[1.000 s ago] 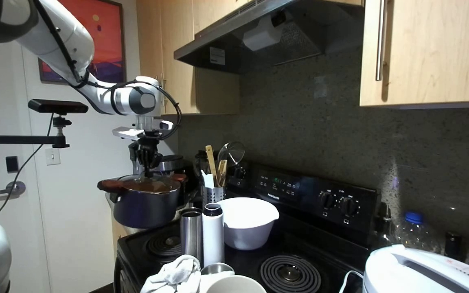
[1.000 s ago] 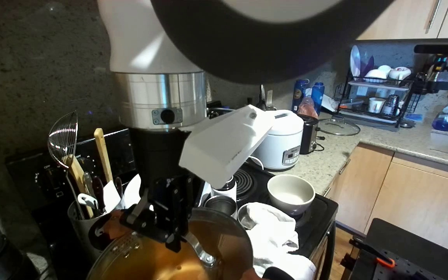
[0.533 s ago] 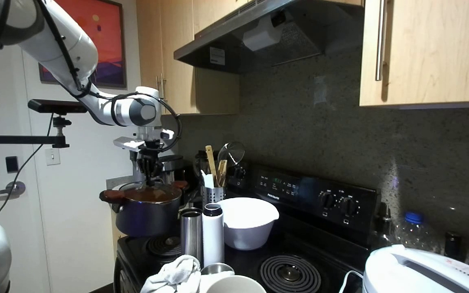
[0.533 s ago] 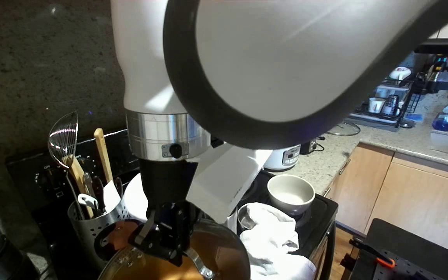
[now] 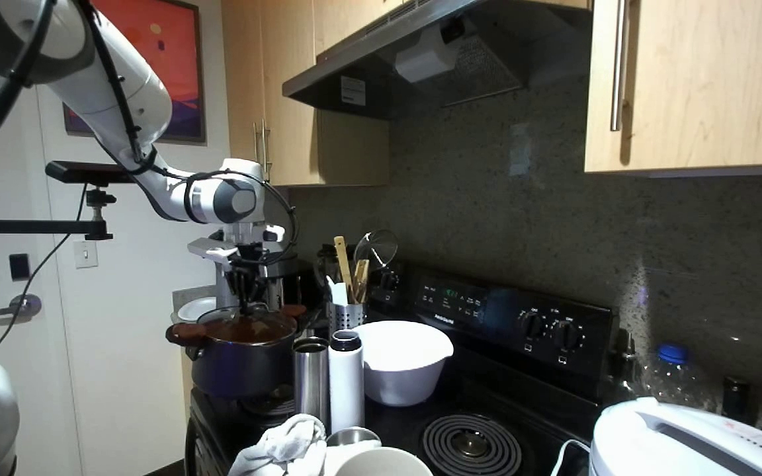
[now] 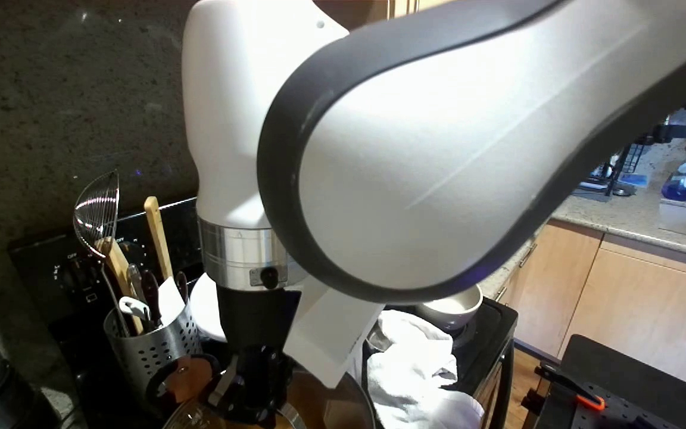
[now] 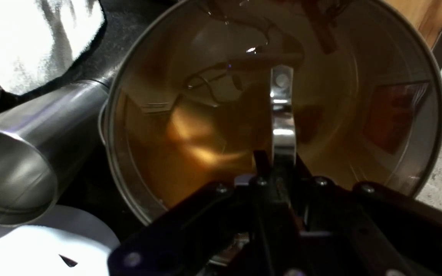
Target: Move the pot to the front left plate
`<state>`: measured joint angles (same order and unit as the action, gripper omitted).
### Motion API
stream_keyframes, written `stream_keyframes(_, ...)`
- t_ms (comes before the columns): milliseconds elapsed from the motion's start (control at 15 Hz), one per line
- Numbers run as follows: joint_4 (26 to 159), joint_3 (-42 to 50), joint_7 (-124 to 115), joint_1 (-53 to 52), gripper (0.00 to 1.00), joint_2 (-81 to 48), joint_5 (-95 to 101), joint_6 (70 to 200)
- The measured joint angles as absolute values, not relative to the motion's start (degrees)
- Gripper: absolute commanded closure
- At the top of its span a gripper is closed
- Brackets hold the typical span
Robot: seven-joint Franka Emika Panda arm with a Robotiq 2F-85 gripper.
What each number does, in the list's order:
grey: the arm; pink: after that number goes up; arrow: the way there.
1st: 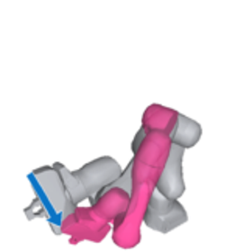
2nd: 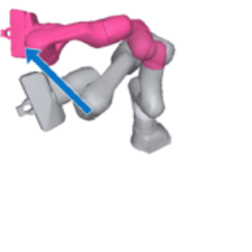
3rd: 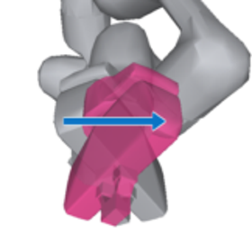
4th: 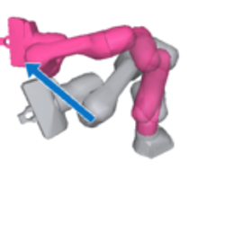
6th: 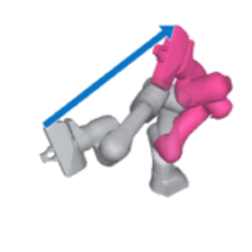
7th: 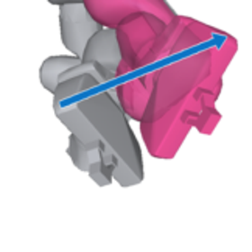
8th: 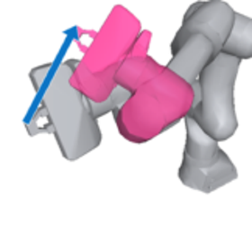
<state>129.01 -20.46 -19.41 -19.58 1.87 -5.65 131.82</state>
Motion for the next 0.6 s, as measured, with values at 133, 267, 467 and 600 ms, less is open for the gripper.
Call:
stream_keyframes(133, 129.3, -20.5, -19.4, -19.6, 0.96, 1.1, -5.4, 133.2)
stream_keyframes(267, 129.9, -20.4, -19.4, -19.6, 0.96, 0.6, -4.9, 135.2)
stream_keyframes(467, 130.4, -20.2, -19.5, -19.5, 0.96, -0.2, -4.0, 138.1)
stream_keyframes(600, 130.5, -19.8, -19.9, -19.4, 0.96, -0.8, -2.5, 139.7)
